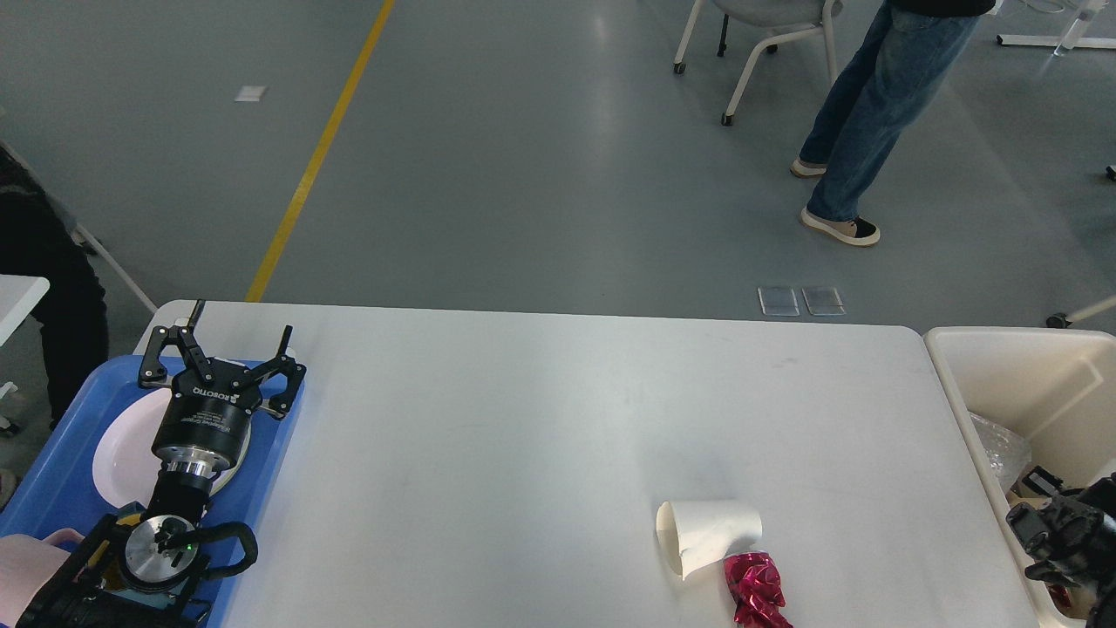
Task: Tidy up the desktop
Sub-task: 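Release the white cup into the bin, then move the right gripper down to the second white cup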
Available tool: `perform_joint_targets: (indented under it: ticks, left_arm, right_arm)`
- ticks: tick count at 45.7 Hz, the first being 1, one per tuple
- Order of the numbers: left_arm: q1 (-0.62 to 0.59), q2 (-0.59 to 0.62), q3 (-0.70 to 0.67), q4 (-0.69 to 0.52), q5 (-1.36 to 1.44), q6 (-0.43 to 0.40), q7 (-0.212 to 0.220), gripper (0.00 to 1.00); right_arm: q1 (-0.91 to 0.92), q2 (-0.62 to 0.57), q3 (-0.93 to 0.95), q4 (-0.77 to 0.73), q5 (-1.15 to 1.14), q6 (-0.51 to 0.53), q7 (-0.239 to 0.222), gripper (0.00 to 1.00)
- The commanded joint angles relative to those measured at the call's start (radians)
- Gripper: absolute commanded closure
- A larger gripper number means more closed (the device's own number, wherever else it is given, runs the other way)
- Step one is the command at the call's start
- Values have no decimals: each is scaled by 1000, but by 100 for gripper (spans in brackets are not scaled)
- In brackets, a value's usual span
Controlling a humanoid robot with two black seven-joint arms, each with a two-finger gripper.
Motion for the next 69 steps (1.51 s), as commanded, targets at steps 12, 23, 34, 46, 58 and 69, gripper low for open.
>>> perform_joint_targets:
  ticks: [12, 23, 34, 46, 58, 69]
  left_arm:
    - [0, 0, 0, 0, 0, 1, 0, 4]
    - [0, 0, 0, 0, 0, 1, 0, 3]
    - [0, 0, 0, 0, 0, 1, 0, 4]
    - [0, 0, 0, 0, 0, 0, 0, 4]
    - [0, 0, 0, 0, 0, 0, 0, 4]
    - [0, 0, 0, -1, 0, 0, 0, 4]
  right_arm:
    - [3, -4, 2, 1, 0, 2, -2, 0]
    - [186, -108, 8, 183, 3, 114, -9, 0]
    - [618, -224, -30, 589, -131, 460, -40, 0]
    - [1124, -181, -121, 971, -207, 772, -52, 0]
    - [1599, -145, -268, 1385, -198, 964, -54, 0]
    - [1709, -145, -276, 1508, -102, 969, -54, 0]
